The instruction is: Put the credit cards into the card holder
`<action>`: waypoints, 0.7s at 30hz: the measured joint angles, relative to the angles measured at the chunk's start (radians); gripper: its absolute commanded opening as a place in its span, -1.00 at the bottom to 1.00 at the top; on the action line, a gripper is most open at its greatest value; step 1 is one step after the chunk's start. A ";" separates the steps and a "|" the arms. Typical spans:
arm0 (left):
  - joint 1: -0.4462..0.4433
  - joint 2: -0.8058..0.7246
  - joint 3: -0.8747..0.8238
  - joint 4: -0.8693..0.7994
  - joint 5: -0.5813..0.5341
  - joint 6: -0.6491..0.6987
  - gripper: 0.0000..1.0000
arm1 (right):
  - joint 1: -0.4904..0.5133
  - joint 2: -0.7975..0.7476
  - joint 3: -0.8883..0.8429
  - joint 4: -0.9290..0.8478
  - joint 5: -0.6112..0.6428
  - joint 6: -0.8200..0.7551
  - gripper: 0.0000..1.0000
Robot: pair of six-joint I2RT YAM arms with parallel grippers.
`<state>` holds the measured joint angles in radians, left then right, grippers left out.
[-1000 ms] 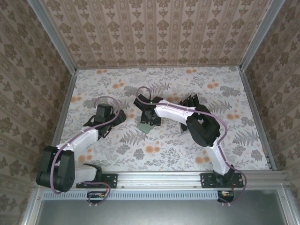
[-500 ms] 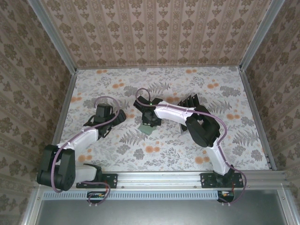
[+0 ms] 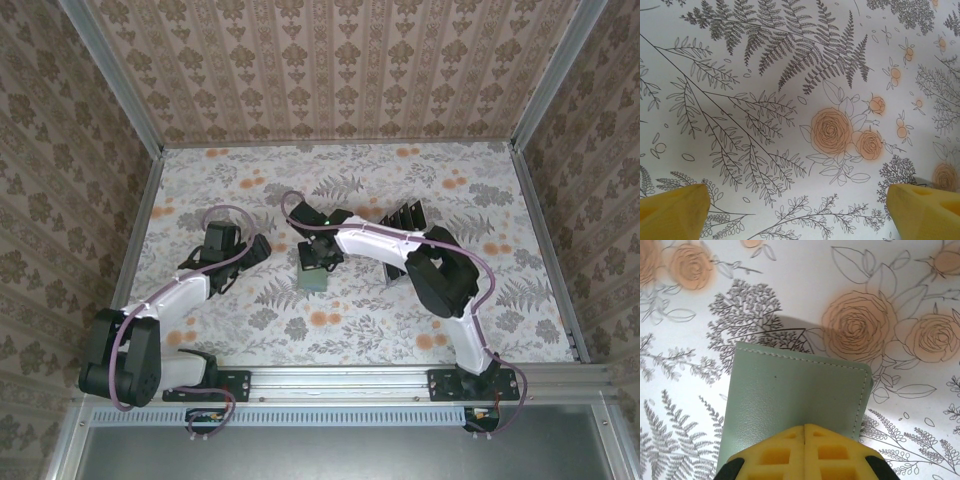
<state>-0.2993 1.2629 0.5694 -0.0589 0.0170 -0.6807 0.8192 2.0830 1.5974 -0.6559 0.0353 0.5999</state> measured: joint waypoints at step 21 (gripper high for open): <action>-0.059 0.132 0.000 0.149 0.240 -0.153 0.86 | 0.000 -0.180 -0.168 0.153 -0.034 -0.060 -1.00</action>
<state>-0.3580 1.3945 0.5697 0.0902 0.2573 -0.8333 0.8188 1.9030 1.4292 -0.5026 0.0017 0.5400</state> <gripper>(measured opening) 0.936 0.068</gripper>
